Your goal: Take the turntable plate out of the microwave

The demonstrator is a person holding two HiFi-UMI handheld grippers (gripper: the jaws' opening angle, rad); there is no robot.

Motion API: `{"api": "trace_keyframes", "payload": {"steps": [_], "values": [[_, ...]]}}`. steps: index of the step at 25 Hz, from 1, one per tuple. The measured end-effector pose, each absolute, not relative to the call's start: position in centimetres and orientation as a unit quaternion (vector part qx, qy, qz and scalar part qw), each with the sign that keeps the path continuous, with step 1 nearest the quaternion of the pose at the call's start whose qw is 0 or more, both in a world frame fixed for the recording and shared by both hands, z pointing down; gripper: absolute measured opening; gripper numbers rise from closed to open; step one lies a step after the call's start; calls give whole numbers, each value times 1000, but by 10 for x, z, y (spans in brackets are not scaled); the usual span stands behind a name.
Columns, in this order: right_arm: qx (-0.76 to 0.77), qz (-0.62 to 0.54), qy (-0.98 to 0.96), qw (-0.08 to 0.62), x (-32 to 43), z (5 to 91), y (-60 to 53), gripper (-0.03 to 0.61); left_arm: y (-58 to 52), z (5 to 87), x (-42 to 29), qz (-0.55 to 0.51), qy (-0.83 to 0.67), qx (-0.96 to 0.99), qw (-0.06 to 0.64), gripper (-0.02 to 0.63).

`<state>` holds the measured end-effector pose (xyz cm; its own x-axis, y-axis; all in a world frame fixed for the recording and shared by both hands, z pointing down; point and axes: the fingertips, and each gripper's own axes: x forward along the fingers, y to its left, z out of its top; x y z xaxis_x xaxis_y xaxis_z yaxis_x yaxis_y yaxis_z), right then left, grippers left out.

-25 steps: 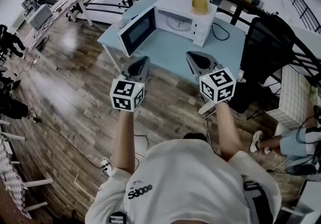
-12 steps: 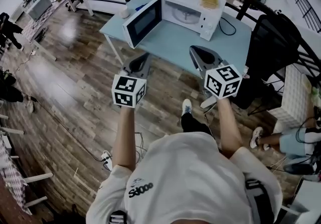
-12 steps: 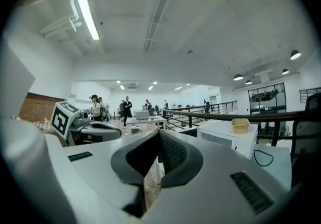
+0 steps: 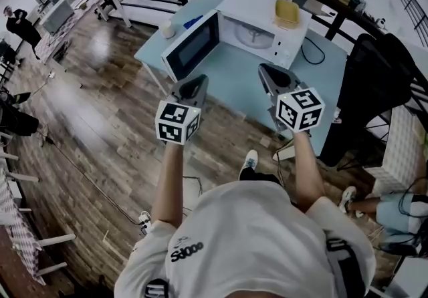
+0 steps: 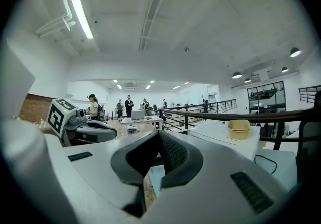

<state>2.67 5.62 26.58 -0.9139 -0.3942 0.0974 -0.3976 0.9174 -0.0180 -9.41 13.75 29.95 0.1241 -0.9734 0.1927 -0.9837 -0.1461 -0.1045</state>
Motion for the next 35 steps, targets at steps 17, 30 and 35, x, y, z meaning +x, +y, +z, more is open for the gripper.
{"api": "trace_keyframes", "payload": {"steps": [17,30,35], "values": [[217,63,-972,61,16,321,-176,6,-101,334,-99,114,-643,754,70,21],[245,106,-962,63,-42,360,-231,6,-204,379,-147,152,-568,800,120,18],[292,123,-948,39,-67,359,-244,6,-231,396,-156,133,-511,838,138,18]]}}
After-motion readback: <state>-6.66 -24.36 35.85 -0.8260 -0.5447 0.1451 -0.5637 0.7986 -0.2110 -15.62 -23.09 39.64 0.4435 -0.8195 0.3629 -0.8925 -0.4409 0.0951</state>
